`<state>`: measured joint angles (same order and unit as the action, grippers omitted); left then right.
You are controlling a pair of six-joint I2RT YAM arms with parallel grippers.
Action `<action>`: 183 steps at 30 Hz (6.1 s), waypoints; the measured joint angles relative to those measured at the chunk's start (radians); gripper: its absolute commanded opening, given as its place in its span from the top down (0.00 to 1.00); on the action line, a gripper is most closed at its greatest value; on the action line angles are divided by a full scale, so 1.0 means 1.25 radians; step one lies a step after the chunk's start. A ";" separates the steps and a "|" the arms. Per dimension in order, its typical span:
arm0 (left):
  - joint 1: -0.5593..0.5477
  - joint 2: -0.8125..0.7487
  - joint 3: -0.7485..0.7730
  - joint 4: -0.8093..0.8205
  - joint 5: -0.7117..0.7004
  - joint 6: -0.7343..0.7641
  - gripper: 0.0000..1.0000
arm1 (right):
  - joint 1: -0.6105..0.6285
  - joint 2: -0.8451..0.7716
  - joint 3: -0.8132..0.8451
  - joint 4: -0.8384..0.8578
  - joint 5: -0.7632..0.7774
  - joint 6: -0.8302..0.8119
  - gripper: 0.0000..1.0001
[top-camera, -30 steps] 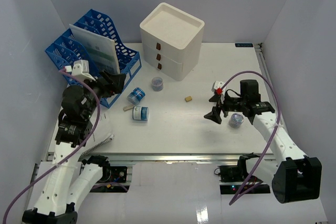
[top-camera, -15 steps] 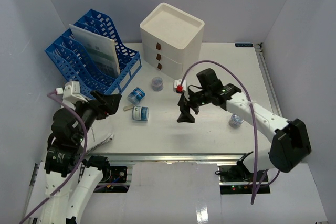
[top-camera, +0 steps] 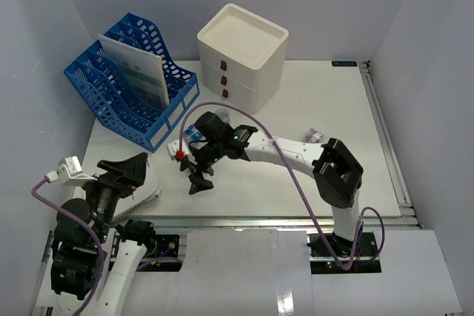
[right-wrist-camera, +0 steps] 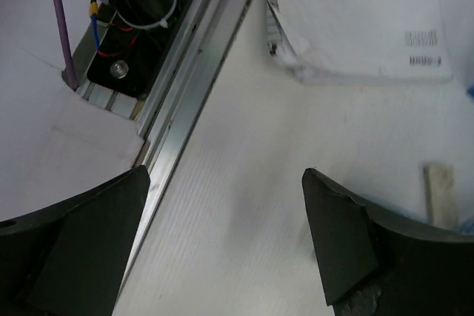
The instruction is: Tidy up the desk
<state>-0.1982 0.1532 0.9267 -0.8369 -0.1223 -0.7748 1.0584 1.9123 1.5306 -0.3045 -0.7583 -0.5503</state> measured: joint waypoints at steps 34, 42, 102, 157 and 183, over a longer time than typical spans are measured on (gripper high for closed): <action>0.000 -0.115 0.061 -0.139 -0.098 -0.103 0.02 | 0.166 0.376 0.196 0.357 0.351 -0.423 0.07; 0.000 -0.115 0.061 -0.147 -0.098 -0.130 0.02 | 0.177 0.372 0.164 0.384 0.323 -0.379 0.48; -0.001 0.173 -0.064 -0.226 -0.288 -0.621 0.02 | 0.020 0.069 0.033 0.291 0.088 0.252 0.92; 0.000 0.216 -0.092 0.163 0.417 -0.154 1.00 | -0.225 -0.542 -0.191 0.030 0.090 0.138 0.10; -0.002 0.388 -0.184 0.861 0.868 -0.043 1.00 | -0.360 -0.418 -0.243 0.218 -0.106 0.551 0.10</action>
<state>-0.2009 0.6378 0.6973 0.2396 0.9623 -0.8279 0.6090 1.3898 1.2263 -0.0317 -0.8905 0.1389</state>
